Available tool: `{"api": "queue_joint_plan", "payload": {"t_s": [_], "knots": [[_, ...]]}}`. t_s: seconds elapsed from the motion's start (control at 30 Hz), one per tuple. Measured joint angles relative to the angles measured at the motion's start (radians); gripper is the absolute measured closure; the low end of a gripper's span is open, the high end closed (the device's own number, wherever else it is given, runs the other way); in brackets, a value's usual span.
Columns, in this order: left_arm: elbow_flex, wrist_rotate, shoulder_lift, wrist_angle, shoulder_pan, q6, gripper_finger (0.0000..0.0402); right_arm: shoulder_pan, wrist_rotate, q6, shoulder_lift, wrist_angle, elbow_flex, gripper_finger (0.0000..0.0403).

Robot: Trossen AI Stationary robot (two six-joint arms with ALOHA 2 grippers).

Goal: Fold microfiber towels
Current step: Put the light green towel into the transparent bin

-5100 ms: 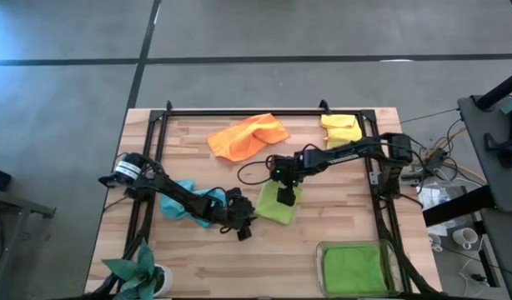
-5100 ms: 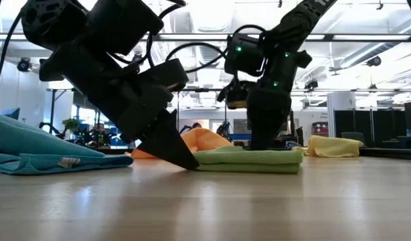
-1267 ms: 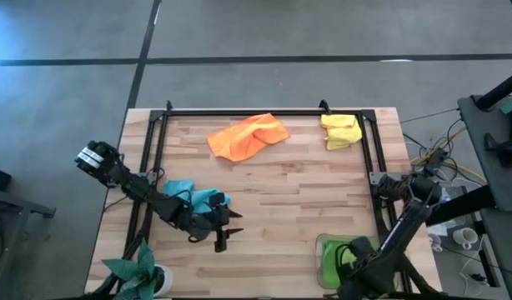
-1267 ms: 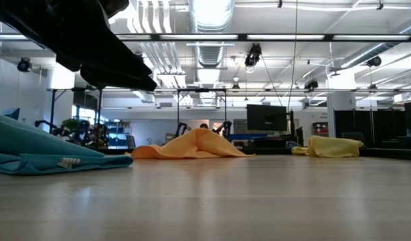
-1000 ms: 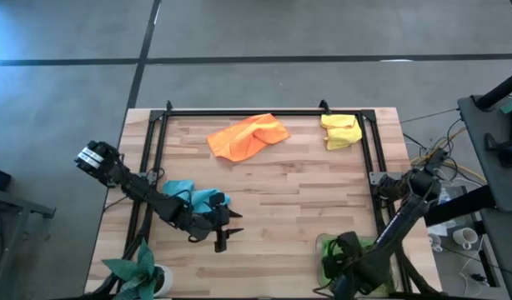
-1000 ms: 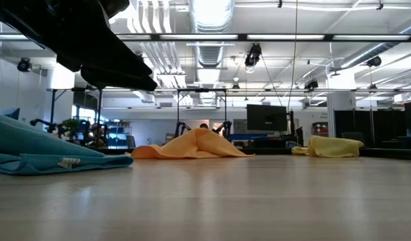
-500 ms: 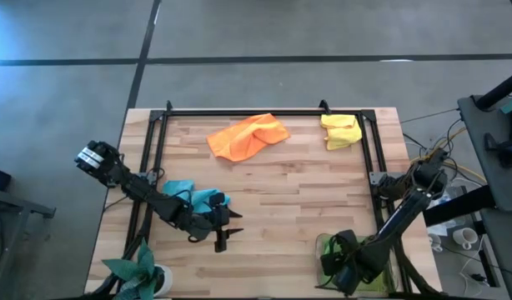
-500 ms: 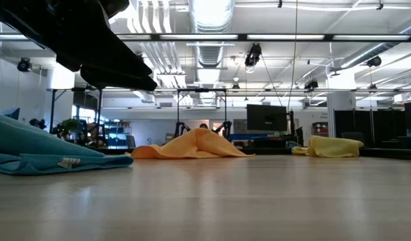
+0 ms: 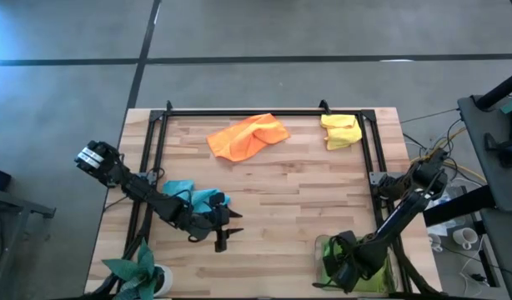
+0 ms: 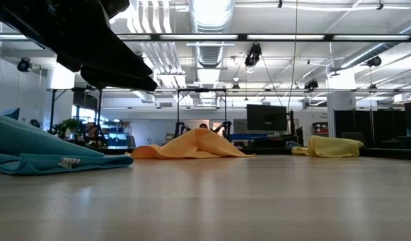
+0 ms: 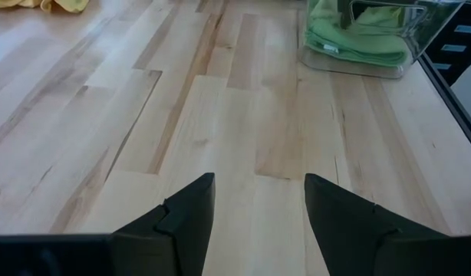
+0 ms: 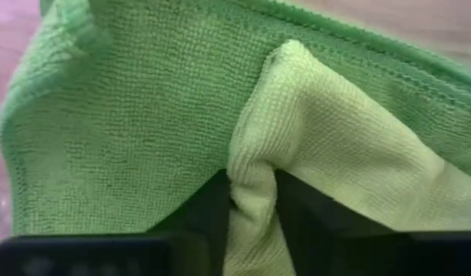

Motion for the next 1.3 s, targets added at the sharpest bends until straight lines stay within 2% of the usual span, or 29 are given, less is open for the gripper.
{"api": "queue_joint_plan", "payload": {"t_s": [0.17, 0.33, 0.53, 0.7, 0.8, 0.97, 1.1, 1.23, 1.3], "knots": [[0.000, 0.000, 0.000, 0.000, 0.000, 0.000, 0.0214, 0.000, 0.002, -0.019, -0.005, -0.087, 0.058, 0.0383], [0.000, 0.000, 0.000, 0.000, 0.000, 0.000, 0.0214, 0.000, 0.030, -0.074, -0.005, -0.148, 0.113, 0.0388], [0.000, 0.000, 0.000, 0.000, 0.000, 0.000, 0.0214, -0.016, 0.224, -0.181, -0.011, -0.168, 0.183, 0.0389], [0.000, 0.000, 0.000, 0.001, 0.000, 0.000, 0.0214, -0.029, 0.230, -0.231, 0.007, -0.157, 0.164, 0.0389], [0.000, 0.000, 0.000, 0.001, 0.000, 0.000, 0.0214, -0.035, 0.220, -0.267, 0.027, -0.102, 0.149, 0.0373], [-0.001, 0.000, 0.000, -0.001, 0.000, 0.000, 0.0214, -0.050, 0.220, -0.322, 0.032, 0.006, 0.172, 0.0305], [-0.002, 0.000, 0.000, 0.000, 0.000, 0.000, 0.0214, -0.047, 0.202, -0.275, 0.010, -0.148, 0.266, 0.0250], [-0.002, 0.000, 0.000, 0.000, 0.000, 0.000, 0.0214, -0.012, 0.038, -0.240, 0.008, -0.269, 0.302, 0.0222], [-0.002, 0.000, 0.000, 0.000, 0.000, 0.000, 0.0214, 0.013, 0.013, -0.236, 0.009, -0.255, 0.292, 0.0219]]}}
